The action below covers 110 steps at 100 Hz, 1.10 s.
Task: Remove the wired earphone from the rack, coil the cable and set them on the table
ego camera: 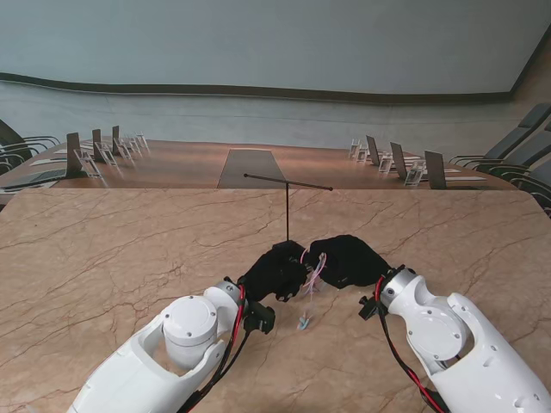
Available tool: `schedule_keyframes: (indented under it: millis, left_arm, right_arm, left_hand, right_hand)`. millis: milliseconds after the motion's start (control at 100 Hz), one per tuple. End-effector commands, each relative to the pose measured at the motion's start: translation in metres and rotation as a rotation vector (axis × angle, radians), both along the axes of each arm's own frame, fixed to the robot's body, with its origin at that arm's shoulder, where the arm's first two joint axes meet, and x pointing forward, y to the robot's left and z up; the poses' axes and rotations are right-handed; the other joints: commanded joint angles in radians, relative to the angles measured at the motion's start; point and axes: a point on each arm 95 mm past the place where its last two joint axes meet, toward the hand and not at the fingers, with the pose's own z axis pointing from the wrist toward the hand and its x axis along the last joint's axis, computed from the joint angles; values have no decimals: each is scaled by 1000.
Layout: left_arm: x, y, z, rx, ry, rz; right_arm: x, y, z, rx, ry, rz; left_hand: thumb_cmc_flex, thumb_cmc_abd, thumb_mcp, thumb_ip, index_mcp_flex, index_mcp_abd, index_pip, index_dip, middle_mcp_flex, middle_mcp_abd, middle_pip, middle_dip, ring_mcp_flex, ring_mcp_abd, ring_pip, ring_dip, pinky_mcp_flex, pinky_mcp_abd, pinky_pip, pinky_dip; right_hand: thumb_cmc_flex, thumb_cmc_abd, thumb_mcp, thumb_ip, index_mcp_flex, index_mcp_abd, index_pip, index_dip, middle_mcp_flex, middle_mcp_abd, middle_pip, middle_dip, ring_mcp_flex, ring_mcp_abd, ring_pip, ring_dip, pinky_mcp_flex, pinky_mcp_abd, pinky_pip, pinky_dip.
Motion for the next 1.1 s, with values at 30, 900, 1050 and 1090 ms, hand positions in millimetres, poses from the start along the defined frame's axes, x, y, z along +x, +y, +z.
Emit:
schedule_keyframes:
  millis: [30,900,1050,1090]
  left_arm:
    - [-6,-10,-1,-17,23,-30]
    - [-4,-14,-4,9,53,-87]
    - [-4,-15,-4,10,56,-88]
    - [-4,-15,-4,11,56,-88]
  right_arm:
    - [-3,11,5,26,-17,25]
    - [-6,6,9,-2,-15,25]
    - [-6,5,9,-6,-16,25]
    - [-7,5,9,-6,-17,24]
  left_hand:
    - [138,80,78,101,100,-107,246,74,15,2,29,14,21,17,37,-7,28,19,130,-7]
    - [137,77,59,107,88,-117,237,63,7,5,12,8,-3,27,24,0,-7,23,104,11]
    - [139,78,56,109,86,-115,236,63,6,6,11,9,-6,29,24,1,-9,23,102,14]
    - [139,80,55,109,86,-115,236,63,4,9,10,9,-7,29,24,1,-9,23,101,15]
  right_hand:
    - [36,58,96,64,101,-194,125,39,9,124,45,-11,55,98,92,-9,-1,-114,5,-26]
    - [50,-50,180,-107,106,-210,104,12,-447,116,-17,63,-339,4,-114,89,-296,-235,-142,-70]
    - [39,2,150,-22,115,-184,108,-15,-615,84,-61,121,-492,-48,-179,133,-373,-305,-174,-115]
    - [45,-10,154,-25,119,-173,110,-26,-654,76,-72,127,-530,-61,-192,135,-393,-324,-180,-122]
